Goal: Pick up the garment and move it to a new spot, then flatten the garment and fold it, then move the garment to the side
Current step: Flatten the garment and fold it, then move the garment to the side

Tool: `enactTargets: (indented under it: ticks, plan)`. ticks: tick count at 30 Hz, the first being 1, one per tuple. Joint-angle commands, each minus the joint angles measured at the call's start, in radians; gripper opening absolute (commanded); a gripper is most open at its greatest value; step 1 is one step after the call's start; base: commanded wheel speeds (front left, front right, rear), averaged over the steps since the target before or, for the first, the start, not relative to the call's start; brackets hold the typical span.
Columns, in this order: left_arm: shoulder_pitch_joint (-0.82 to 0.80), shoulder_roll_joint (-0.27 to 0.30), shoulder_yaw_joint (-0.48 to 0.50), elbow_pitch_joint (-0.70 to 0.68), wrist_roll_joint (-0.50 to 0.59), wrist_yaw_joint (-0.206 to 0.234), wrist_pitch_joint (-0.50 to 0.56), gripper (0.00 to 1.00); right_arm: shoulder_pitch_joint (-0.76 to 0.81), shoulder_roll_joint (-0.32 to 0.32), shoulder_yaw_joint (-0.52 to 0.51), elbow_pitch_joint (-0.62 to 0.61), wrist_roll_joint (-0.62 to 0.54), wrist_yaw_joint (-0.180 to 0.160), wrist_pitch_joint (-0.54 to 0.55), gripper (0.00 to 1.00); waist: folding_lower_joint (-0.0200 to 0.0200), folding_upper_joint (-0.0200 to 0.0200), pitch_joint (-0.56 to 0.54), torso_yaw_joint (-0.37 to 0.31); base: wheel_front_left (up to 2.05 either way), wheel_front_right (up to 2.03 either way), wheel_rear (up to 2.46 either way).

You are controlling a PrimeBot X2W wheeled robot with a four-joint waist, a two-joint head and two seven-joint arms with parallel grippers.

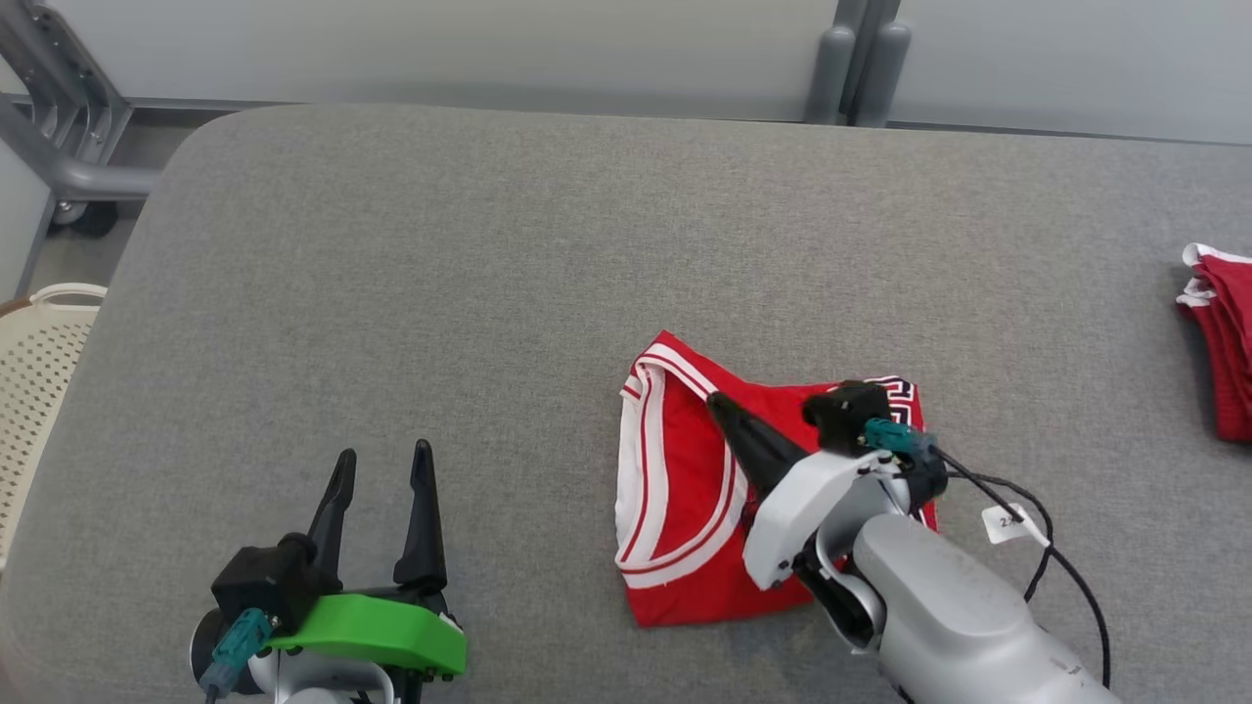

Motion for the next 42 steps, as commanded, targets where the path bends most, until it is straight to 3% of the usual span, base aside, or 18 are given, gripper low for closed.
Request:
enactTargets:
  ticks: [1,9,10,11,12,13,30,35,42]
  plan:
    - [0.015,0.007,0.001,-0.002,0.0,0.003,-0.008,1.0,0.022,-0.013,-0.035,-0.024,-0.022,0.0,-0.004,0.0,0.0,0.0,-0.005,-0.016,0.0,0.0,0.0]
    - [0.017,0.006,-0.006,-0.004,0.004,0.004,-0.007,1.0,0.078,-0.038,-0.208,-0.117,-0.1,0.0,-0.003,0.0,0.0,0.0,-0.015,-0.047,0.0,0.0,0.0]
    - [0.018,0.006,-0.007,-0.004,0.003,0.005,-0.007,1.0,0.089,-0.041,-0.23,-0.127,-0.112,0.0,-0.003,0.24,0.0,0.0,-0.017,-0.051,0.0,0.0,0.0]
    - [0.018,0.006,-0.008,-0.003,0.003,0.005,-0.007,1.0,0.099,-0.045,-0.249,-0.134,-0.124,0.0,-0.003,0.42,0.0,0.0,-0.019,-0.056,0.0,0.0,0.0]
    - [0.02,0.005,-0.009,-0.002,0.002,0.004,-0.008,1.0,0.11,-0.048,-0.264,-0.142,-0.134,0.0,-0.003,0.76,0.0,0.0,-0.022,-0.06,0.0,0.0,0.0]
    - [0.022,0.005,-0.01,-0.002,0.001,0.005,-0.008,1.0,0.117,-0.051,-0.283,-0.155,-0.143,0.0,-0.003,1.0,0.0,0.0,-0.024,-0.065,0.0,0.0,0.0]
    - [0.05,0.009,-0.022,-0.013,-0.007,0.018,-0.004,1.0,0.285,-0.104,-0.471,-0.296,-0.217,0.0,0.035,1.0,0.0,0.0,-0.056,-0.148,0.0,0.0,0.0]
    - [0.043,0.012,-0.027,-0.017,-0.006,0.019,-0.004,1.0,0.299,-0.128,-0.481,-0.319,-0.205,0.0,0.125,1.0,0.0,0.0,-0.051,-0.149,0.0,0.0,0.0]
    - [0.027,0.014,-0.027,-0.02,-0.005,0.022,-0.005,1.0,0.277,-0.213,-0.399,-0.344,-0.104,0.0,0.319,1.0,0.0,0.0,-0.033,-0.11,0.0,0.0,0.0]
